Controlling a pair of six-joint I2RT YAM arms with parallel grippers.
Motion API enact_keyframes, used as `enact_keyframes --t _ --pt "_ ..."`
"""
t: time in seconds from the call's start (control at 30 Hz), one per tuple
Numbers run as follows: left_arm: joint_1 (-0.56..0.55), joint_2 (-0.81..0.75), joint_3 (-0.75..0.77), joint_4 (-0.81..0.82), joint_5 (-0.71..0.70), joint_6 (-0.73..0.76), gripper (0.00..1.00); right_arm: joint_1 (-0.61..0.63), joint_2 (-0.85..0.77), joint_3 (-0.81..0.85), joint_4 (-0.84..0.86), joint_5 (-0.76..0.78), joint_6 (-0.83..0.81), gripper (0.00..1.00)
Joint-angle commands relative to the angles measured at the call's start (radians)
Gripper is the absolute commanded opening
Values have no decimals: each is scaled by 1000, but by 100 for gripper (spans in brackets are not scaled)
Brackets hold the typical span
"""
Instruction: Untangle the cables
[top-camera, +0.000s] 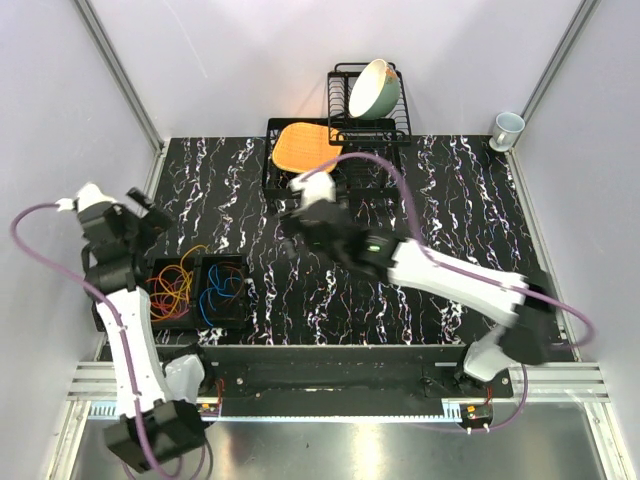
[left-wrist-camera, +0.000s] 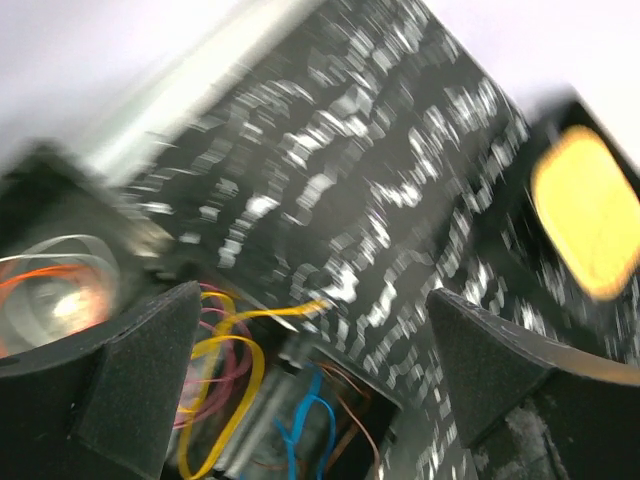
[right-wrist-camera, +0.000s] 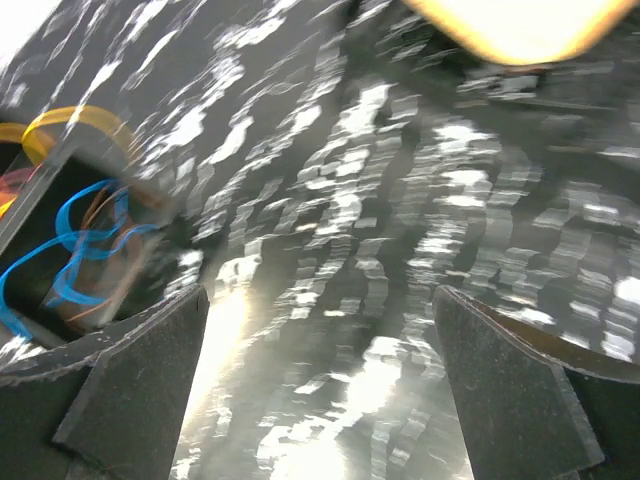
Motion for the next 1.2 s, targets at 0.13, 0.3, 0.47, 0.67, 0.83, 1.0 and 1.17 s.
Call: enact_keyframes --t 0.13,0.3,0.47,0.67,0.83,1.0,1.17 --pt "-289 28 -143 279 -61 82 99 -80 -362 -300 62 296 48 100" --pt "-512 52 -301 565 47 472 99 -80 -362 -313 -35 316 152 100" --pt "-515 232 -397 808 -133 447 99 -80 -342 -316 -109 339 264 100" --pt "-515 416 -609 1286 -282 403 99 -80 -450 -437 -50 243 165 99" --pt "-500 500 -661 1552 -265 440 99 -82 -523 -495 16 230 142 100" --pt "-492 522 -729 1654 -178 471 99 -82 -522 -506 16 227 134 100" --pt "-491 522 -728 1662 -172 469 99 -80 -533 -514 30 224 139 100"
